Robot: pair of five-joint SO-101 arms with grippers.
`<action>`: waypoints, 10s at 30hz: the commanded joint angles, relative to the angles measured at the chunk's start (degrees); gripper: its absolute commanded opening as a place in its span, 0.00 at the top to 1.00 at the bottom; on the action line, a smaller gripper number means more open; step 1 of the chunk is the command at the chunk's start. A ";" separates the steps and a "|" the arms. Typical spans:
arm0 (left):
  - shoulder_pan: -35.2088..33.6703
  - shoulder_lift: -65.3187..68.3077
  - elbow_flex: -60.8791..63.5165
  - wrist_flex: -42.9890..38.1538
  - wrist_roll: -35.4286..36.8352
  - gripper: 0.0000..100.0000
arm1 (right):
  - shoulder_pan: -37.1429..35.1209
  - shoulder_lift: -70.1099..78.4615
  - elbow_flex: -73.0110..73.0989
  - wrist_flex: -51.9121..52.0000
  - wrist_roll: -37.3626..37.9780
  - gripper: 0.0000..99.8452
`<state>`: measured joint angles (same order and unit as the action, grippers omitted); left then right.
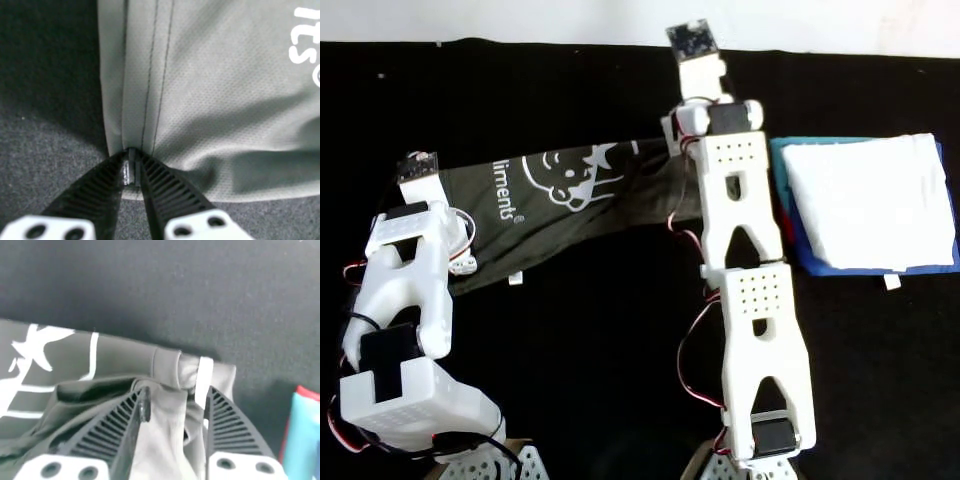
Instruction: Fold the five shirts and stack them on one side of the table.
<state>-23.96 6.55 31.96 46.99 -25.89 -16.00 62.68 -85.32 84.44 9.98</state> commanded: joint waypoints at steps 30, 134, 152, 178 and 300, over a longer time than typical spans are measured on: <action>-0.31 0.04 0.48 -1.23 0.44 0.99 | -5.23 6.73 -15.52 7.96 4.66 0.99; 0.92 50.07 -80.13 42.02 15.74 0.83 | -17.10 -42.86 8.66 16.75 5.01 0.99; -10.33 57.27 -91.03 53.36 4.40 0.99 | -8.31 -51.65 8.84 16.75 4.48 0.99; -13.41 21.41 -75.30 54.24 -0.79 0.99 | -5.05 -94.20 99.65 -2.77 1.76 0.99; 37.23 42.77 -71.25 -2.99 4.75 0.99 | 3.56 -106.15 171.65 -66.59 1.49 0.99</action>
<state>9.54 49.89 -38.64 46.29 -20.88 -13.10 -42.64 86.46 19.12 11.91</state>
